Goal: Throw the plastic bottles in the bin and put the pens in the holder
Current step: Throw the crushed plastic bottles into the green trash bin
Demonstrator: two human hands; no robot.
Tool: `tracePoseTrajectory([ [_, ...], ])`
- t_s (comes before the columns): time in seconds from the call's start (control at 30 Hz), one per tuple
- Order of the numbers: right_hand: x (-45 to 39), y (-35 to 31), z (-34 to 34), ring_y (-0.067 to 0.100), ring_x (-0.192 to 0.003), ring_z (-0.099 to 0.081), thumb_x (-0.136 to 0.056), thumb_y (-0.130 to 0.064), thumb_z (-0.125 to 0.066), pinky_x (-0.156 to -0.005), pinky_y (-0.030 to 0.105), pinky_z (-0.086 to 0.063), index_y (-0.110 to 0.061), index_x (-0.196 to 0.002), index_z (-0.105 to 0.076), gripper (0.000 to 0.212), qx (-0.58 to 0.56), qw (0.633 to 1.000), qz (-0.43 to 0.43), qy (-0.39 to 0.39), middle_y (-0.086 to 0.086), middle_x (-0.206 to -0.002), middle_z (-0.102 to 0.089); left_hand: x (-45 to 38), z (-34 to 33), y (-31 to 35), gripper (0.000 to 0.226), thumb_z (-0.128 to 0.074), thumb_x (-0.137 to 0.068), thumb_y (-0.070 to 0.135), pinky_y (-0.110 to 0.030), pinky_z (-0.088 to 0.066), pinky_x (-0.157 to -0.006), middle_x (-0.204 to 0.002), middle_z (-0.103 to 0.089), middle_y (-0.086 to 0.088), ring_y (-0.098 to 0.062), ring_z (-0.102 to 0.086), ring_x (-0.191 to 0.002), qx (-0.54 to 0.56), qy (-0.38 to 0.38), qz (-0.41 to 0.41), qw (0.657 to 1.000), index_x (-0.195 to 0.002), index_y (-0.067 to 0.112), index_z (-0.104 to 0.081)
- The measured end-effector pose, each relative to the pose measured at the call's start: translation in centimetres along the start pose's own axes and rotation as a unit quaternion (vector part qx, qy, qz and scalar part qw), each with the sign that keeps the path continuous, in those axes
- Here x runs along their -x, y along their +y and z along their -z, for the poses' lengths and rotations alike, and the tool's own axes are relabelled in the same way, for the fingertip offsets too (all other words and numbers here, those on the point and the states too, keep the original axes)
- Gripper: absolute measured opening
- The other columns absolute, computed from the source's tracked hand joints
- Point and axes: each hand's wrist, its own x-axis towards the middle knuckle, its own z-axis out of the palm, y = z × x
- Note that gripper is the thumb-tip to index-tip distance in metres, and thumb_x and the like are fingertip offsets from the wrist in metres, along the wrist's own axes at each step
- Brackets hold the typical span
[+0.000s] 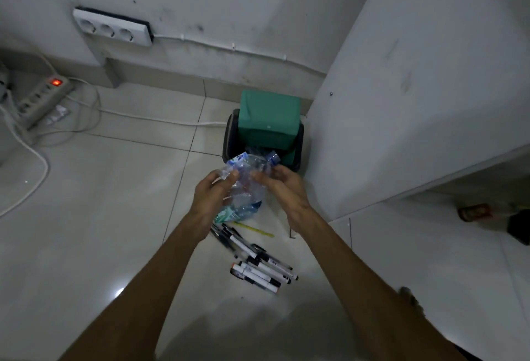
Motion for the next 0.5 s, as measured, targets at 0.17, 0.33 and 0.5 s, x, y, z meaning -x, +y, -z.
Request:
tracePoseTrajectory([
  [0.17,-2.3,-1.7,1.0,0.008,-0.087,-0.071,-0.070,-0.011,-0.085,-0.070,0.018,-0.058,-0.017,-0.106,-0.068,0.041,0.030,0.993,0.090,0.067,0.001,-0.100,-0.073,-2.2,-1.6,1.9,0.032,-0.074,-0.082,0.015,-0.024,-0.052,-0.074,-0.109,-0.069,-0.006,-0.020,-0.065,-0.098,0.022,0.036,-0.025,0.999,-0.113,0.011,-0.064],
  [0.33,-4.6,-2.5,2.1,0.012,-0.102,-0.068,-0.068,-0.013,-0.086,-0.082,0.023,-0.058,-0.038,-0.106,-0.063,0.051,0.079,0.975,0.177,0.108,-0.007,-0.108,-0.069,-5.6,-1.1,1.9,0.048,-0.080,-0.077,0.014,-0.030,-0.052,-0.086,-0.121,-0.065,-0.003,-0.020,-0.063,-0.099,-0.046,0.119,-0.091,0.988,-0.121,0.013,-0.061],
  [0.5,-6.8,-1.6,2.1,-0.008,-0.096,-0.061,-0.063,-0.010,-0.089,-0.080,0.009,-0.051,-0.027,-0.118,-0.062,0.063,0.178,0.944,0.247,0.128,-0.023,-0.105,-0.061,-8.2,-0.5,0.8,0.049,-0.070,-0.088,0.019,-0.029,-0.050,-0.088,-0.131,-0.060,-0.005,-0.023,-0.060,-0.112,-0.148,0.123,-0.137,0.972,-0.134,0.019,-0.054],
])
